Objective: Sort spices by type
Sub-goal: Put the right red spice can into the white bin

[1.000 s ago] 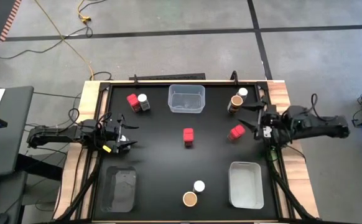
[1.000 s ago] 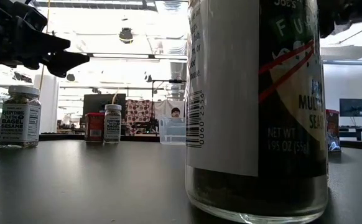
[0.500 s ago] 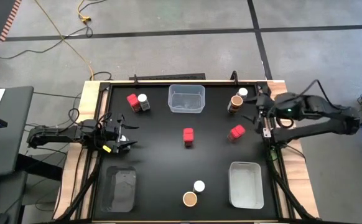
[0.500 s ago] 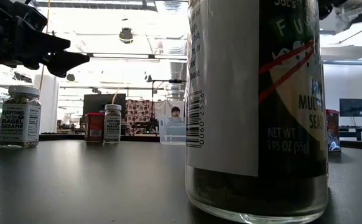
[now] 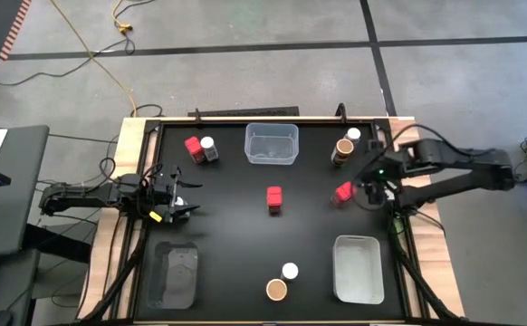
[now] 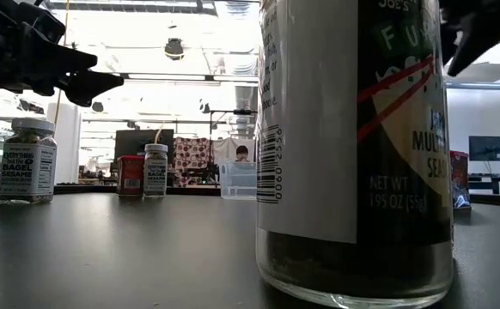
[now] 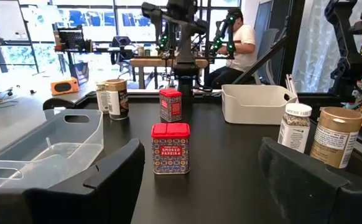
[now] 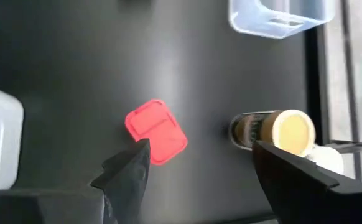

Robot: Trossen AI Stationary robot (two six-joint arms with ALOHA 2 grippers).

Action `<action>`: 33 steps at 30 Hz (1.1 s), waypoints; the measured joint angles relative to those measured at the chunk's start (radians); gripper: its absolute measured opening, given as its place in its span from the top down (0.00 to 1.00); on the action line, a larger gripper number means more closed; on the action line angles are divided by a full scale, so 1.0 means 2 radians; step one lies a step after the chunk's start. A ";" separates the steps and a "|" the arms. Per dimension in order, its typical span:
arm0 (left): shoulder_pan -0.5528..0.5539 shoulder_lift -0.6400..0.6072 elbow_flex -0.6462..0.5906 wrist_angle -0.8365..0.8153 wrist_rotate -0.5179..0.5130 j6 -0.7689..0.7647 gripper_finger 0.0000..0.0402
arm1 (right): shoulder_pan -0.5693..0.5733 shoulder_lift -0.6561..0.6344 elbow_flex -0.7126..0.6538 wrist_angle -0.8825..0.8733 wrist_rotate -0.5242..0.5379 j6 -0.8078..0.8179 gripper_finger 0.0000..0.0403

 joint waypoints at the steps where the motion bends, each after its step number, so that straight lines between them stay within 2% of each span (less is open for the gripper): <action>1: 0.000 0.000 0.000 0.000 0.000 0.000 0.24 | 0.000 0.004 -0.002 0.000 0.000 -0.007 0.23; 9: 0.000 0.000 0.000 0.000 0.000 0.000 0.24 | 0.005 0.026 -0.053 0.027 -0.046 -0.061 0.23; 21: 0.000 0.000 0.000 0.000 0.000 0.000 0.24 | 0.021 0.076 -0.113 0.086 -0.052 -0.138 0.23; 33: 0.000 0.000 0.000 0.000 0.000 0.000 0.24 | -0.034 0.128 -0.114 0.110 -0.052 -0.228 0.23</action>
